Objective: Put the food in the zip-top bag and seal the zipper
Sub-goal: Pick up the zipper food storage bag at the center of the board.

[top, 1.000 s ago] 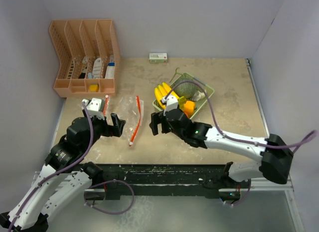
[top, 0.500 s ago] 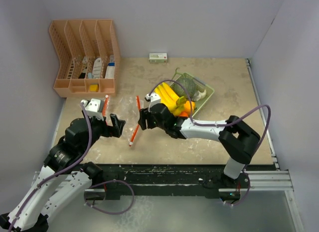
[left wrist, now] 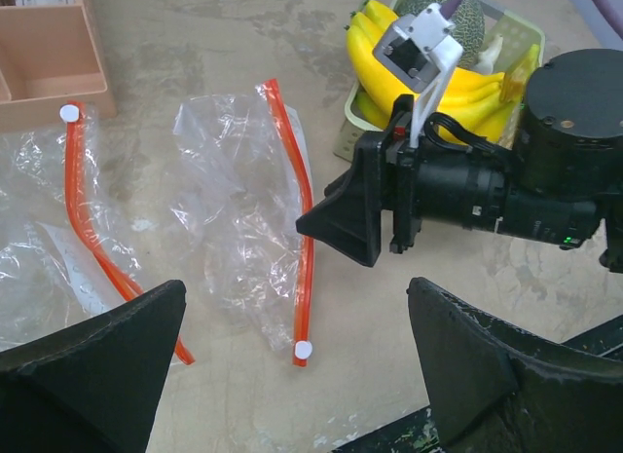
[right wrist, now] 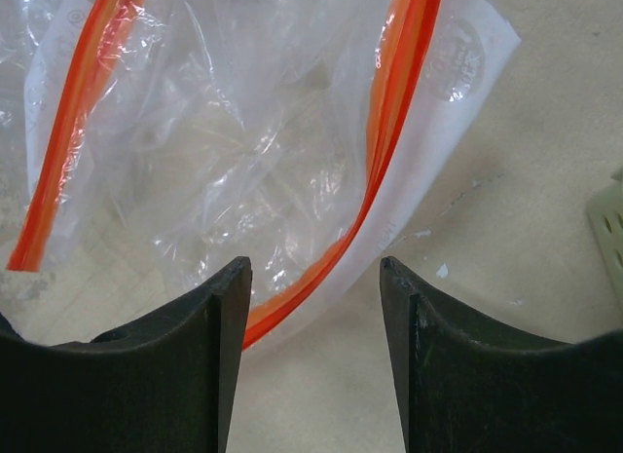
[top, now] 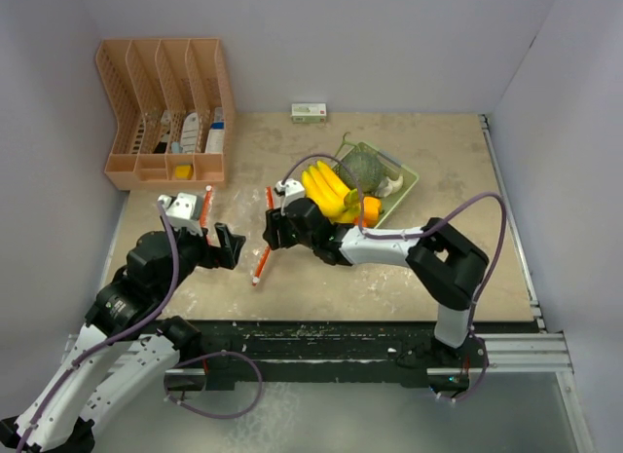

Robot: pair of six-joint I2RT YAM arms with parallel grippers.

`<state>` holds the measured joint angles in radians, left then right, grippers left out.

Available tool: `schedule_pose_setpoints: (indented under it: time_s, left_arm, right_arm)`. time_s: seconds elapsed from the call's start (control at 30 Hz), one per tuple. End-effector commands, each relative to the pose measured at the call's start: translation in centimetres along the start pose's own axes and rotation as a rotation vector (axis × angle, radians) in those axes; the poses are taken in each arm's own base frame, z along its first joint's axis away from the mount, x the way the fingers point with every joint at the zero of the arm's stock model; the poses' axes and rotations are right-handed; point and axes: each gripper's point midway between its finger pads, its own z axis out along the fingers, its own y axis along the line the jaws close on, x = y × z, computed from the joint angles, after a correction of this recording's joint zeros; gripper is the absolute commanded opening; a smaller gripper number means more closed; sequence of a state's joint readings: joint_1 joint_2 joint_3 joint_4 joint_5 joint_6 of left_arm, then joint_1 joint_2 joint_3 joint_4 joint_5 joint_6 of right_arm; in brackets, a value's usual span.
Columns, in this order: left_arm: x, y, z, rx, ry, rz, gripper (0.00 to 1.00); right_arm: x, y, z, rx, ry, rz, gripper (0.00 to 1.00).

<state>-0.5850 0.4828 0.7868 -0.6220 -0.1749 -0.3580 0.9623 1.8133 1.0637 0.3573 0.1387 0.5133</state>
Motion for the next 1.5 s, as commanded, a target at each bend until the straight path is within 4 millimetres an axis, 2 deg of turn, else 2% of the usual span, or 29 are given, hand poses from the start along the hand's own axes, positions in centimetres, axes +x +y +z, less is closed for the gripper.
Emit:
schedule_pose_setpoints:
  time_s: [0.0,0.17,0.27,0.37,0.5,0.53,0.73,0.87,0.93,1.07,1.23,1.3,1.47]
  left_arm:
    - [-0.6,-0.7,0.3,0.029,-0.026,-0.018,0.99]
    - [-0.5,-0.7,0.4,0.031,-0.021,-0.016,0.99]
    - [-0.5,-0.9,0.4,0.04,-0.02,-0.01,0.99]
    - [-0.4,-1.3,0.5,0.062,-0.018,-0.002,0.99]
    - [-0.2,-1.6,0.8,0.083,-0.007,0.009,1.0]
    - [-0.2,-1.8,0.9,0.092,-0.001,0.014,1.0]
    - [1.3,-3.9,2.2,0.2,0.08,0.048,0.9]
    - [2.6,-5.5,3.5,0.271,0.156,0.029,0.85]
    - [2.7,-5.7,4.0,0.276,0.167,0.015,0.86]
    - [2.1,-5.9,4.8,0.27,0.115,-0.029,0.96]
    - [2.8,-6.5,6.4,0.299,0.098,-0.067,0.97]
    - [2.9,-7.0,6.7,0.324,0.092,-0.08,1.0]
    - [3.4,-7.6,7.4,0.364,0.084,-0.099,0.99]
  right_arm:
    - [-1.4,0.0,1.9,0.036,-0.043,-0.01,0.58]
    - [-0.6,-1.2,3.6,0.063,-0.025,-0.004,0.59]
    - [-0.6,-1.0,3.8,0.047,-0.028,0.001,0.53]
    - [-1.5,-0.6,2.7,0.03,-0.059,0.003,0.37]
    - [-3.5,-0.6,0.5,0.041,-0.1,-0.004,0.03]
    - [-4.0,-0.6,-0.2,0.049,-0.108,-0.004,0.0]
    - [-6.6,-1.1,-4.3,0.108,-0.125,0.0,0.0]
    - [-8.3,-0.4,-6.5,0.084,-0.164,0.036,0.0]
    - [-9.4,0.2,-7.5,0.06,-0.189,0.044,0.0]
    - [-11.2,1.4,-9.2,0.017,-0.212,0.06,0.0]
    - [-12.0,2.3,-10.3,-0.026,-0.226,0.088,0.0]
    - [-11.7,2.3,-10.1,-0.027,-0.218,0.1,0.0]
    - [-11.6,2.4,-9.8,-0.026,-0.213,0.132,0.0]
